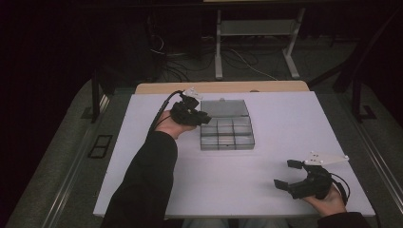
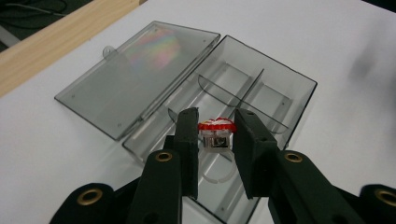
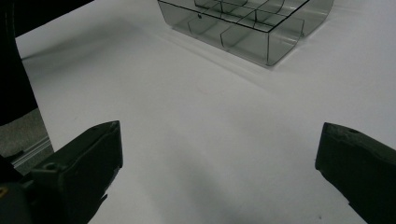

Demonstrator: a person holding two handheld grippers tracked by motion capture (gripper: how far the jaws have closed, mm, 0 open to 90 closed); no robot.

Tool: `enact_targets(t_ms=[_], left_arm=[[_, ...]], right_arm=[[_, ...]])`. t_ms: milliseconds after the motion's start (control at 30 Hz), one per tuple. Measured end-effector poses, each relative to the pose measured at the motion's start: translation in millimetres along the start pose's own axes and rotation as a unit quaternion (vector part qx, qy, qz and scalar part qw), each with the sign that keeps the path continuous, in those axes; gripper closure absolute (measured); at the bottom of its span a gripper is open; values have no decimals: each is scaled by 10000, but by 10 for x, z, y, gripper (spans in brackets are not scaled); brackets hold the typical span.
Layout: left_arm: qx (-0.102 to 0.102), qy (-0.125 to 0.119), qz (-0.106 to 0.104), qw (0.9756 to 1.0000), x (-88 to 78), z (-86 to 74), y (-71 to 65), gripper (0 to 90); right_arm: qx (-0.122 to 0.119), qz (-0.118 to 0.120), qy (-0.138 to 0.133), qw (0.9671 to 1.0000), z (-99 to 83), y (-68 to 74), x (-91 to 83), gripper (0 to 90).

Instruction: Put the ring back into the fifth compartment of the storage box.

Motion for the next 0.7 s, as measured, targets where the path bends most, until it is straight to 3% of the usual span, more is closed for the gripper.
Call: enact_targets(t_ms=[100,433,700], left_arm=[[-23,-74,-36,10000,51,59,-29,708],[41,59,-127,9999,274,189,-61,708],[-253,25,-119,9996,494,182,-14,708]], right_arm=[[-3,-2,-3,10000,0,-3,-5,4],[13,-6,-7,10000,2,-2,-11,4],[-4,-6,-14,10000,1,-4,-15,4]])
Point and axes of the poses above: each handheld gripper's, and its own axes: x roughly forward along the jaws, z roughly out of its top, y roughly to its left, the point moved 8 cm from there along x, roughly forward along the jaws, and after that the axes turned 1 degree about -y, right-handed, at the moved point
